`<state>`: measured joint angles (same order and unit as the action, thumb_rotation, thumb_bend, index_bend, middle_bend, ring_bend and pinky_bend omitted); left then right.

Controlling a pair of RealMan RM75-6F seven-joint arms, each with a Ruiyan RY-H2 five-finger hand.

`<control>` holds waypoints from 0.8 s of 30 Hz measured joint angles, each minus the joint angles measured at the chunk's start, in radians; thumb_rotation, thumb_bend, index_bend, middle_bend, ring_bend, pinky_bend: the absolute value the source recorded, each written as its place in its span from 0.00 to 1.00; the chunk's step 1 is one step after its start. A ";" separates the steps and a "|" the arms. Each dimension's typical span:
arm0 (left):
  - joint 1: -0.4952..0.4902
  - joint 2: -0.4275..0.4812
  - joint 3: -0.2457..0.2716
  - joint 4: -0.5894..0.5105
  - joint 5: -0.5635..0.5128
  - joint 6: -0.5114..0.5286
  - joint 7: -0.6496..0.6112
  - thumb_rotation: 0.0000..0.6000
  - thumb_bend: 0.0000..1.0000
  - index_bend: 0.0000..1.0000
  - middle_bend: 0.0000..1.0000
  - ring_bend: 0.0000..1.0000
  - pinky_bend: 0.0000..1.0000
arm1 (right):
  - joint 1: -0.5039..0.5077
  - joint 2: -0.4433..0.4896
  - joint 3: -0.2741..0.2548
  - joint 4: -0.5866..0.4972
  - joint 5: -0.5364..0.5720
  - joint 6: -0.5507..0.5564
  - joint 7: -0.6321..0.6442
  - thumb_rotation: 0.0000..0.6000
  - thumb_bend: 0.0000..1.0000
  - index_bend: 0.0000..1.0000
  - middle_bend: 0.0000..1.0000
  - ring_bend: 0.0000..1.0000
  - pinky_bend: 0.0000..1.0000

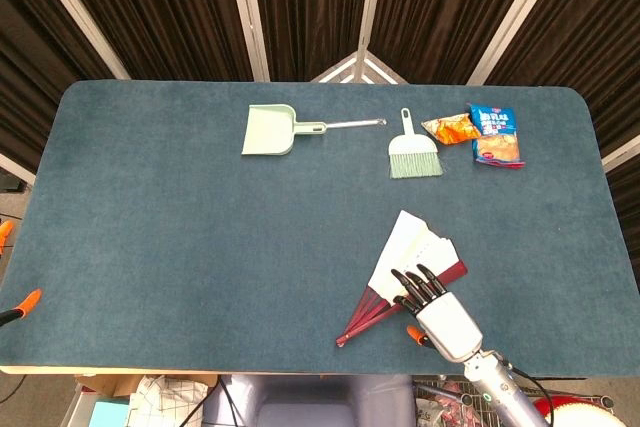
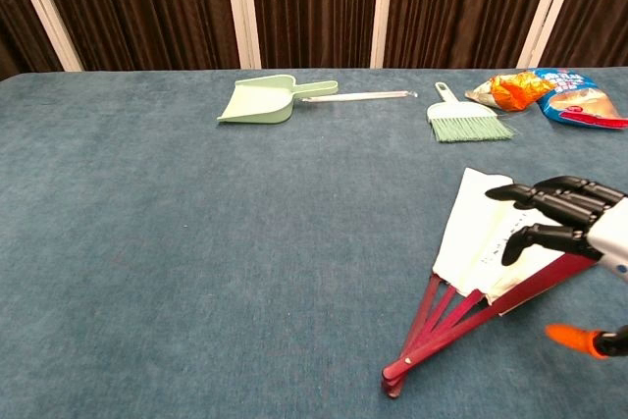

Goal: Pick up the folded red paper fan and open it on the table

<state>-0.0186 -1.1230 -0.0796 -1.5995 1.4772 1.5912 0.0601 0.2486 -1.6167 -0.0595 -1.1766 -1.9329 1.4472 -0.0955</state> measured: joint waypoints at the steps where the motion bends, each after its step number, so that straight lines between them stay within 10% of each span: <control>1: 0.000 0.000 0.000 0.000 -0.001 0.000 0.001 1.00 0.25 0.07 0.03 0.00 0.10 | 0.002 -0.008 0.000 0.010 0.002 -0.002 0.000 1.00 0.24 0.39 0.11 0.18 0.13; 24: -0.008 -0.013 -0.004 -0.003 -0.018 -0.014 0.036 1.00 0.25 0.06 0.03 0.00 0.10 | 0.042 -0.121 -0.014 0.204 0.054 -0.035 0.031 1.00 0.24 0.42 0.11 0.18 0.13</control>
<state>-0.0263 -1.1361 -0.0841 -1.6026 1.4590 1.5770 0.0960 0.2907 -1.7376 -0.0735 -0.9727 -1.8788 1.4123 -0.0644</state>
